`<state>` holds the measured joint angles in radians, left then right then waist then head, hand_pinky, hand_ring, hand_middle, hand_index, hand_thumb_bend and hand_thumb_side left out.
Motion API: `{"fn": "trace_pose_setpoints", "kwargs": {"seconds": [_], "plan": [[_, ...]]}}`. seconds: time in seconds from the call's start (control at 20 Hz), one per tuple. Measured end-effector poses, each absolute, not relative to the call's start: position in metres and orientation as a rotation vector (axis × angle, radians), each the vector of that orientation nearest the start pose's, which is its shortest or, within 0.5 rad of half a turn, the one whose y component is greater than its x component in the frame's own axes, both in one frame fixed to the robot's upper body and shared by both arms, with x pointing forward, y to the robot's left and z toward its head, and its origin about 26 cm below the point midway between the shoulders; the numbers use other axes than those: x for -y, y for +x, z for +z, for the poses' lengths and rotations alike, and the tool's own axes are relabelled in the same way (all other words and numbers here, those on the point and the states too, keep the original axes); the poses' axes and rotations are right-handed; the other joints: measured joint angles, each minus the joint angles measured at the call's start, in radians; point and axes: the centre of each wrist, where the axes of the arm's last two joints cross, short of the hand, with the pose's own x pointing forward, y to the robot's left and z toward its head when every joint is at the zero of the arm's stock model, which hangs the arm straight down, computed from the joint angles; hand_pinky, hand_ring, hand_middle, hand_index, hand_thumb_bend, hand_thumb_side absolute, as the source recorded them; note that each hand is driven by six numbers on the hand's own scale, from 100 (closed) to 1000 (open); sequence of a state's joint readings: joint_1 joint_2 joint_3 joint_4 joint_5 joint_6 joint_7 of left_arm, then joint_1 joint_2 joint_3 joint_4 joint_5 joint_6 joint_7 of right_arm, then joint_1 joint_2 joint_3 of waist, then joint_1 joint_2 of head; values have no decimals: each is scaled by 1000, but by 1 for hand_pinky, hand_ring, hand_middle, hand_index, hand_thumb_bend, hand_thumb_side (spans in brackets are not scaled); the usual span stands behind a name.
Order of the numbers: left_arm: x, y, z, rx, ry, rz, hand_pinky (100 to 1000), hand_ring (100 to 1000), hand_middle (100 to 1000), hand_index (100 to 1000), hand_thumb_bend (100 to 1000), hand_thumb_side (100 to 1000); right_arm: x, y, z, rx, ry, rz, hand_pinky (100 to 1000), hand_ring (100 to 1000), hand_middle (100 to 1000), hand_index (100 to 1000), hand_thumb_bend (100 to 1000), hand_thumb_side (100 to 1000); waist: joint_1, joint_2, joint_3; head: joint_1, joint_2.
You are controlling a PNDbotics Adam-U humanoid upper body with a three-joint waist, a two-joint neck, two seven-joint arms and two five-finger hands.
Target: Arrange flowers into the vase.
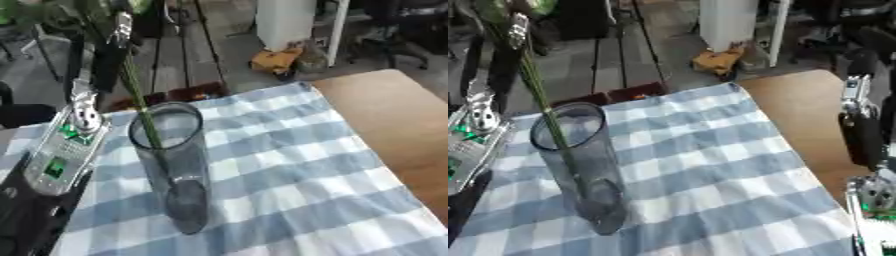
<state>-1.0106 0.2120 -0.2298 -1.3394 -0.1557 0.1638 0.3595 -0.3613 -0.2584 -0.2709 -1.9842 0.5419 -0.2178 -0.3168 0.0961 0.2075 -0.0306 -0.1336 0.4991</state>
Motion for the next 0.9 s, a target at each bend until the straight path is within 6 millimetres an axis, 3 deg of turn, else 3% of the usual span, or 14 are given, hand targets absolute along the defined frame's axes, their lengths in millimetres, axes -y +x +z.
{"fn": "trace_pose_setpoints", "kwargs": {"seconds": [0.45, 0.9], "plan": [[-130, 427, 274, 2250, 426, -352, 257, 531, 562, 493, 215, 948, 312, 301, 224, -3236, 1420, -109, 858, 826, 566, 812, 100, 911, 0, 0, 0, -1, -2], [-132, 427, 273, 2233, 476, -495, 297, 591, 630, 567, 211, 976, 312, 301, 224, -3236, 1422, -106, 858, 827, 565, 812, 100, 912, 6, 2, 0, -8, -8]]}}
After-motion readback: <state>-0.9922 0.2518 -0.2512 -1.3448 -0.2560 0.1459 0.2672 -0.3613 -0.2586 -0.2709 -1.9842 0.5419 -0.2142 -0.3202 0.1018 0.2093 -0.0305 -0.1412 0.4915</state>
